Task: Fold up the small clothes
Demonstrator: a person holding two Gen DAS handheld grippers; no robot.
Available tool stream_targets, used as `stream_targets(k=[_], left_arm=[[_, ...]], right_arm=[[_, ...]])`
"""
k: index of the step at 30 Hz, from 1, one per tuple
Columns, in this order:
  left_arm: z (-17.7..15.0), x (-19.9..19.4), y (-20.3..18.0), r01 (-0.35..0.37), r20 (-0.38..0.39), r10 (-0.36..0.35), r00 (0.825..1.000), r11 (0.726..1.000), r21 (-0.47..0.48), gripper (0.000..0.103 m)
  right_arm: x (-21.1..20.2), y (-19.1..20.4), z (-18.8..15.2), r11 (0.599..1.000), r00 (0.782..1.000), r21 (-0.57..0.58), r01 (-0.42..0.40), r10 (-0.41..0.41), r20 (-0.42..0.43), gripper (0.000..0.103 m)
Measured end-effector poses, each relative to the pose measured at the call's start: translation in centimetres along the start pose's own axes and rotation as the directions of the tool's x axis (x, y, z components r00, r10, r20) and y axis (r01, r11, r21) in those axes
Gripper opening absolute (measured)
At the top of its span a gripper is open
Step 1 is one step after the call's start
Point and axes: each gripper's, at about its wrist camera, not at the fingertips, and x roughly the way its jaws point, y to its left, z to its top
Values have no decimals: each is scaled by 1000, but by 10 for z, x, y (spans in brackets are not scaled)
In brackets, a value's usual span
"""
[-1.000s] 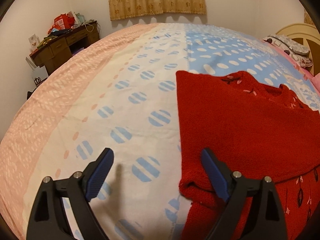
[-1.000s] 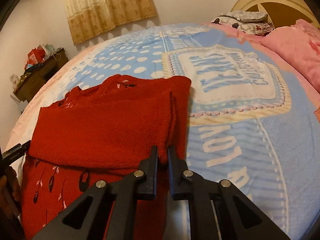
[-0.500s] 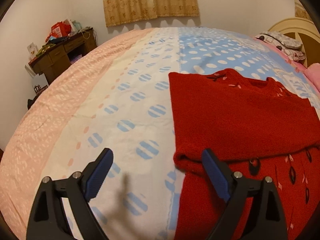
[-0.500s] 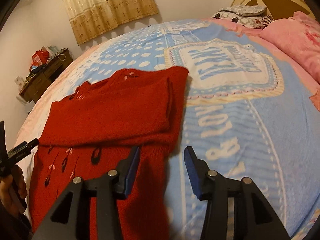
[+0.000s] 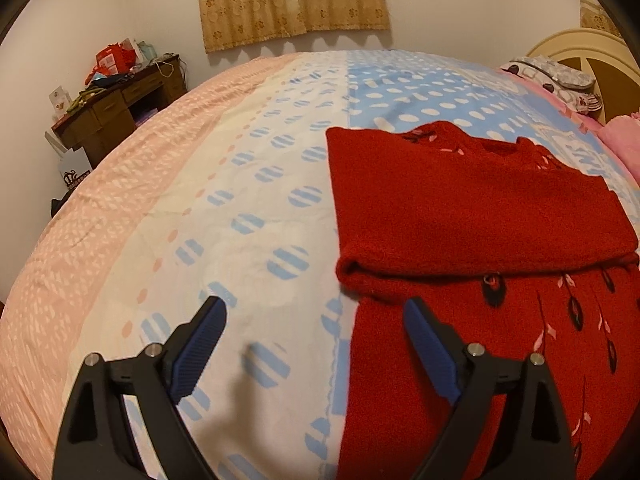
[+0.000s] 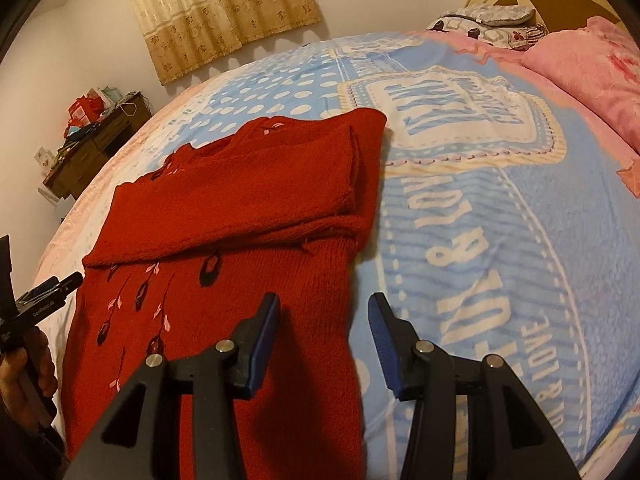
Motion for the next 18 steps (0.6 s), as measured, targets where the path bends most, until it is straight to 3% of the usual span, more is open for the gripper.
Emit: stream_targets(k=[18], left_arm=[[-21,-21,-2,35,-1,-35,999,999,15,93]], right_arm=[[-9,13,-17,999,1000,-34,0,-1,-9,47]])
